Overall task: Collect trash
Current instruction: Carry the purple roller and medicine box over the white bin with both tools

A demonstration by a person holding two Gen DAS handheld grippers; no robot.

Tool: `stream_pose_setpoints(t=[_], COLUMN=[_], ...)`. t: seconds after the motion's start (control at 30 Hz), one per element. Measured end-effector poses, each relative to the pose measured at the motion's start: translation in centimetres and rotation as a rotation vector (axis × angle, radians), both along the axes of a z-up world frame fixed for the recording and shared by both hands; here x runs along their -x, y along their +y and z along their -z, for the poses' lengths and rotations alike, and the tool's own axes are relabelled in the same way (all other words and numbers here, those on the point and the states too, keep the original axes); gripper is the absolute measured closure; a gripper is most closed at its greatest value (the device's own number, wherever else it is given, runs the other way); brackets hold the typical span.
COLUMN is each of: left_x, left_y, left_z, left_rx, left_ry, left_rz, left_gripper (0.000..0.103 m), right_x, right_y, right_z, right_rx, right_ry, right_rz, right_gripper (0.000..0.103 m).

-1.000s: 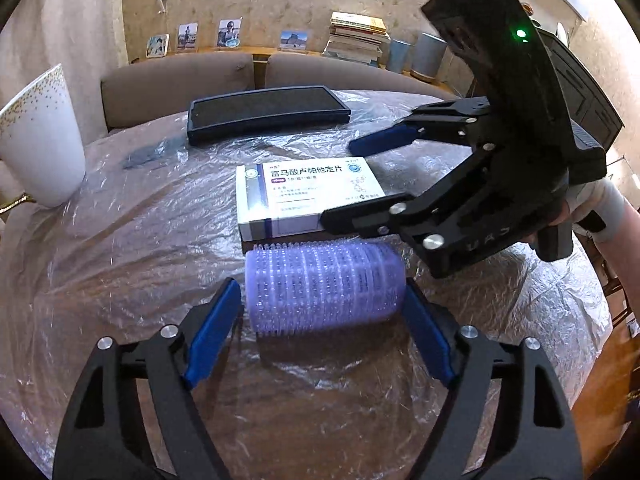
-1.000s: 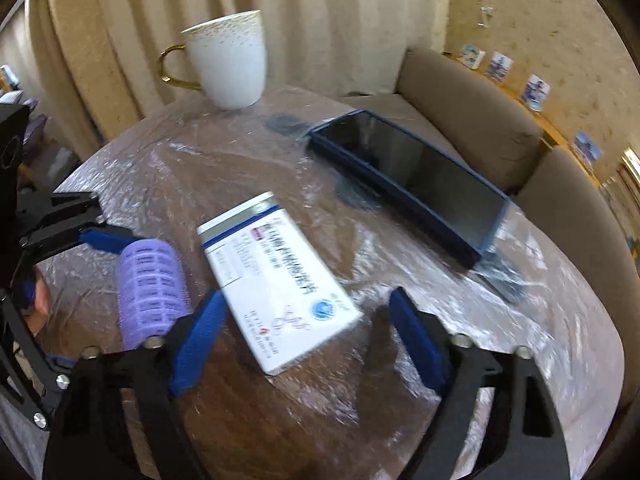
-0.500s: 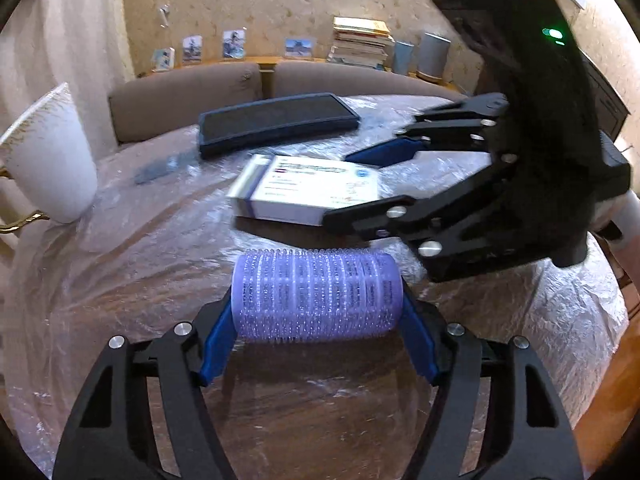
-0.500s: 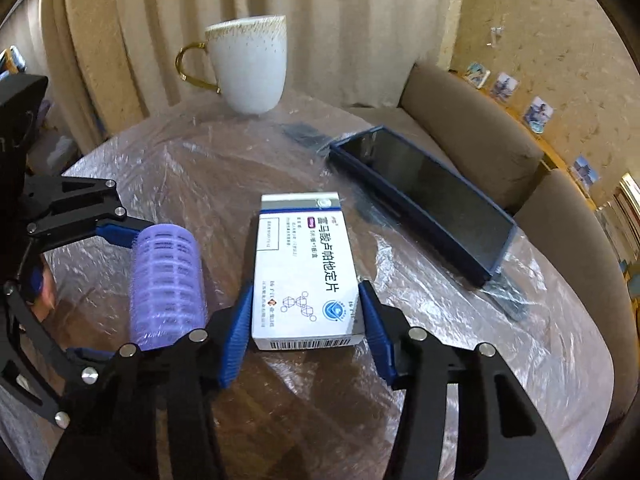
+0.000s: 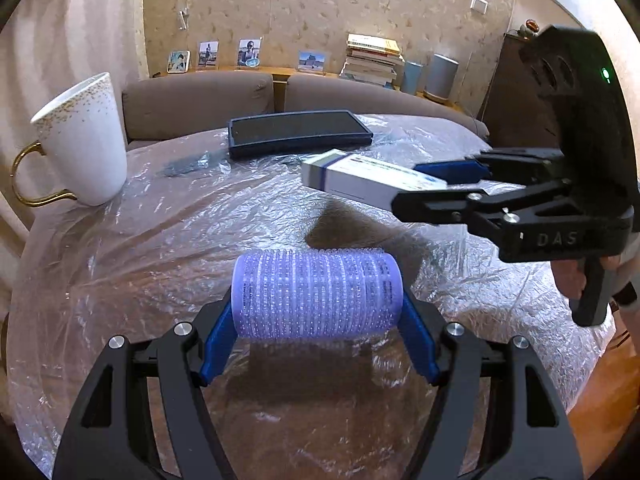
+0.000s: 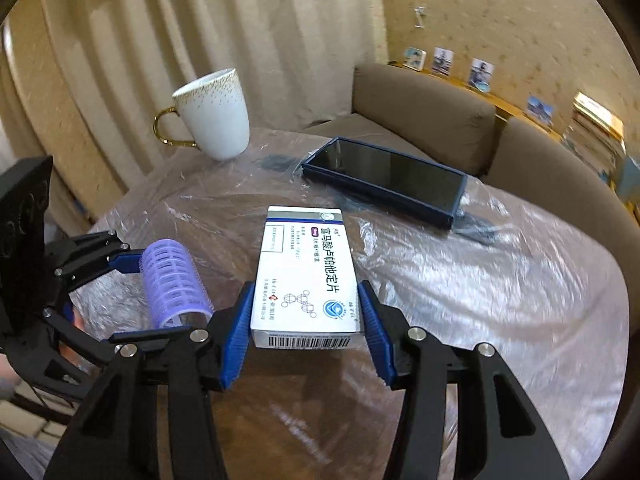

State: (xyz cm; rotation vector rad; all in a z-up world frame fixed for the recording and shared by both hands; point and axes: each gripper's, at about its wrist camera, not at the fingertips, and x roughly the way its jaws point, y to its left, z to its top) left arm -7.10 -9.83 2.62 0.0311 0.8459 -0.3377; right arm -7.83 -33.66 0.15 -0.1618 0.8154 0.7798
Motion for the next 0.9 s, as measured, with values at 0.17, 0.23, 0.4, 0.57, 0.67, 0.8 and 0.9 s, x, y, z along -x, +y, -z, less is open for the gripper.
stream_pose_setpoints(t=[0.17,0.23,0.4,0.57,0.67,0.8,0.9], left_x=[1.1,1.6,2.8,4.2,5.3,6.6,7.7], left_y=[0.9,1.2,1.8,2.4,2.8,3.4,3.8], left_z=[-0.6,-0.7,-0.9,-0.9,-0.8,-0.6,-0.8], left_rx=[0.018,0.020,0.027,0.033,0.032,0.040,0.047], left_ry=[-0.008,-0.004,0.001,0.006,0.008,0.014,0.011], left_rz=[-0.014,-0.020,-0.028,-0.027,-0.024,-0.023,-0.014], left_gripper=[0.032,0.032,0.032,0.032,0.032,0.032,0.032], right_x=[2.5,3.6,6.0,8.5,10.0,12.1,13.5], right_y=[-0.5,-0.6,-0.8,-1.3,-1.6,-1.8,-1.9], right_z=[0.0,0.0,0.2,0.5,0.7,0.7,0.6], right_rx=[-0.020,-0.028,-0.034,-0.053,-0.059,-0.061,-0.070], right_ry=[0.012,0.017,0.028,0.039,0.045,0.046,0.045], right_rz=[0.066,0.088,0.148,0.192,0.212,0.233,0.244], right_gripper=[0.053,0.053,0.053,0.053,0.053,0.053,0.053])
